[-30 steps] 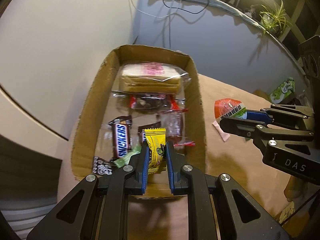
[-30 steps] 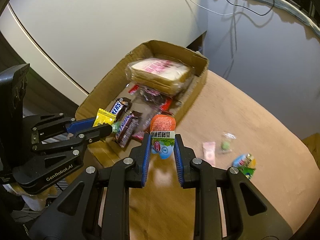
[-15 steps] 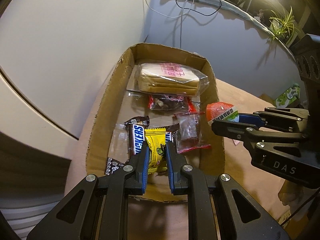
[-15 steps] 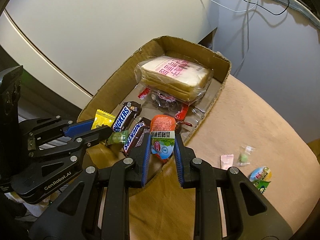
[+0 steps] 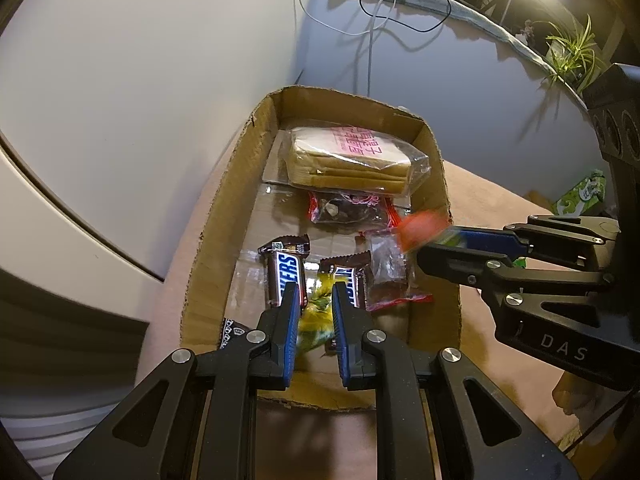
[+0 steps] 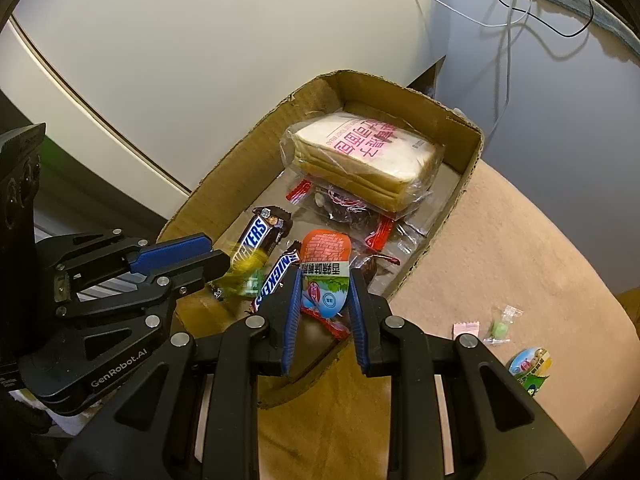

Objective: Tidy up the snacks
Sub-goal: 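Carry both candies into the cardboard box and open both tools, then move both open tools back over the pink and green candies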

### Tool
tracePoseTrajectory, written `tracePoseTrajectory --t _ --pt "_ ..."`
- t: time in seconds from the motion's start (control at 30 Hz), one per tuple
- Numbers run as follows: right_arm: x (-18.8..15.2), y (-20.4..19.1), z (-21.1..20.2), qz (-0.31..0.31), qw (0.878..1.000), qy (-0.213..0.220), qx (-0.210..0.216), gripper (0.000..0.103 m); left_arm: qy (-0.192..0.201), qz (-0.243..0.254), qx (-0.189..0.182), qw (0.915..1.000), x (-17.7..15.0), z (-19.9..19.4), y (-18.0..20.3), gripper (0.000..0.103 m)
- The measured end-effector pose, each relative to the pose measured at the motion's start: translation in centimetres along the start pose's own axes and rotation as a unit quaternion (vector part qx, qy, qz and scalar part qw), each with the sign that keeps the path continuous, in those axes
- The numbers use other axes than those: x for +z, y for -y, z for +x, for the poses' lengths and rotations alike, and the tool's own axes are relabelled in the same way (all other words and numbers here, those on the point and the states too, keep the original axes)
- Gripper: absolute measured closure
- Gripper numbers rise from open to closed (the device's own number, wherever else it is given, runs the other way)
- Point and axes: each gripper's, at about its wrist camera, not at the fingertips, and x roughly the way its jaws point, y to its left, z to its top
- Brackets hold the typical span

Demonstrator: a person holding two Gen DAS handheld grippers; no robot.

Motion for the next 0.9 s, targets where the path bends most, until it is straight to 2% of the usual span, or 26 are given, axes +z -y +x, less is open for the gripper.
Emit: tracePoseTrajectory --t 0.07,0.13,0.23,0.3,0.37,0.9 --pt "0.0 0.0 -0.1 0.000 1.000 0.000 0.000 0.075 0.000 0.000 0.002 1.0000 0.0 0.0 0.0 0.083" --pt "0.1 0.0 -0.2 -0.001 1.000 0.004 -0.003 0.057 0.000 -0.001 0.005 1.0000 0.0 0.0 0.0 0.075" --pt "0.2 0.1 -0.5 -0.001 1.000 0.012 -0.006 0.046 0.001 -0.002 0.010 0.9999 0.1 0.1 -0.1 0.058" --pt "0.3 0.2 -0.6 0.000 1.000 0.013 -0.012 0.041 0.001 -0.003 0.015 0.9999 0.0 0.2 -0.2 0.054" --pt "0.4 0.4 -0.7 0.003 1.000 0.015 -0.017 0.033 0.002 -0.005 0.017 0.9998 0.0 0.2 -0.3 0.046" --pt "-1.1 4.0 -2.7 0.035 0.998 0.020 -0.038 0.033 0.005 0.011 0.015 0.9998 0.2 0.0 1.4 0.043"
